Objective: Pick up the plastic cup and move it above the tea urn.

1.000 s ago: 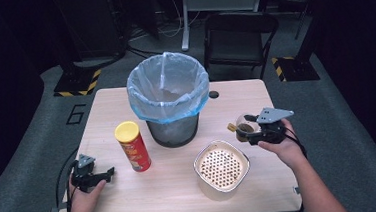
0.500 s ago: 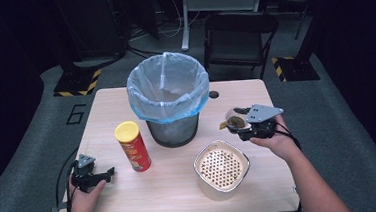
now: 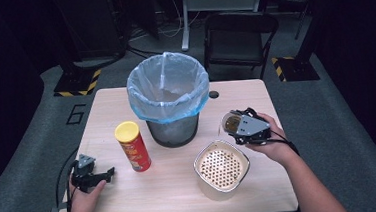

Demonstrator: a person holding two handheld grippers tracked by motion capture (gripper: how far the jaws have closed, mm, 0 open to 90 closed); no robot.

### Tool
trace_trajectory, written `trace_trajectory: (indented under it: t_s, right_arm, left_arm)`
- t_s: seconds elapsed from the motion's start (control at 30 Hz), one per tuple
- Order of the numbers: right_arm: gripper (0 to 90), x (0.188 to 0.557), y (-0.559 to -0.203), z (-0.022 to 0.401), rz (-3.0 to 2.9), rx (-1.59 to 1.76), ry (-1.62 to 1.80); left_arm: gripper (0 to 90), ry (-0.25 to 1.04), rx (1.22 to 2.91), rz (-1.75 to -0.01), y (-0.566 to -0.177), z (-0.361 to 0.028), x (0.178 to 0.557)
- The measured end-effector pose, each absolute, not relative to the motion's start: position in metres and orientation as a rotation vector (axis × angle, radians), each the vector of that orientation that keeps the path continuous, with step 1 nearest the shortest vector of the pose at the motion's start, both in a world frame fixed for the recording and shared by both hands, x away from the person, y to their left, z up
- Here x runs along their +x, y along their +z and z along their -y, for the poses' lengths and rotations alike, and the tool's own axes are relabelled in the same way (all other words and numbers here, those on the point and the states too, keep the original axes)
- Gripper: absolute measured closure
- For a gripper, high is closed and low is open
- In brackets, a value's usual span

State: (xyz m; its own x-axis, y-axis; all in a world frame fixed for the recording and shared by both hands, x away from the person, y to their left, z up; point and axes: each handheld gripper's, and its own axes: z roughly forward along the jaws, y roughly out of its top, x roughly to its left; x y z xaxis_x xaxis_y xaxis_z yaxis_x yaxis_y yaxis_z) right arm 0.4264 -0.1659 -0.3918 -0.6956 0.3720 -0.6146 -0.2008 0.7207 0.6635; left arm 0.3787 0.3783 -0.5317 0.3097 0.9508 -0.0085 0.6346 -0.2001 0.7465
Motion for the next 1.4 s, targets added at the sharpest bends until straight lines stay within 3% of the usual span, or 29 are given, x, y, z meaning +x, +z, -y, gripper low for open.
trace_trajectory:
  t_s: [0.5, 0.87, 1.4]
  right_arm:
    - [36.1, 0.41, -0.4, 0.153, -2.069, -0.092, 0.798]
    - [35.9, 0.37, -0.411, 0.126, -1.857, -0.473, 0.406]
    - [35.1, 0.346, -0.419, 0.107, -1.554, -0.847, -0.079]
  left_arm:
    - [11.4, 0.612, 1.922, -1.404, -0.532, -0.378, 0.378]
    - [11.4, 0.61, 1.92, -1.403, -0.532, -0.377, 0.378]
    - [11.4, 0.606, 1.924, -1.401, -0.532, -0.377, 0.378]
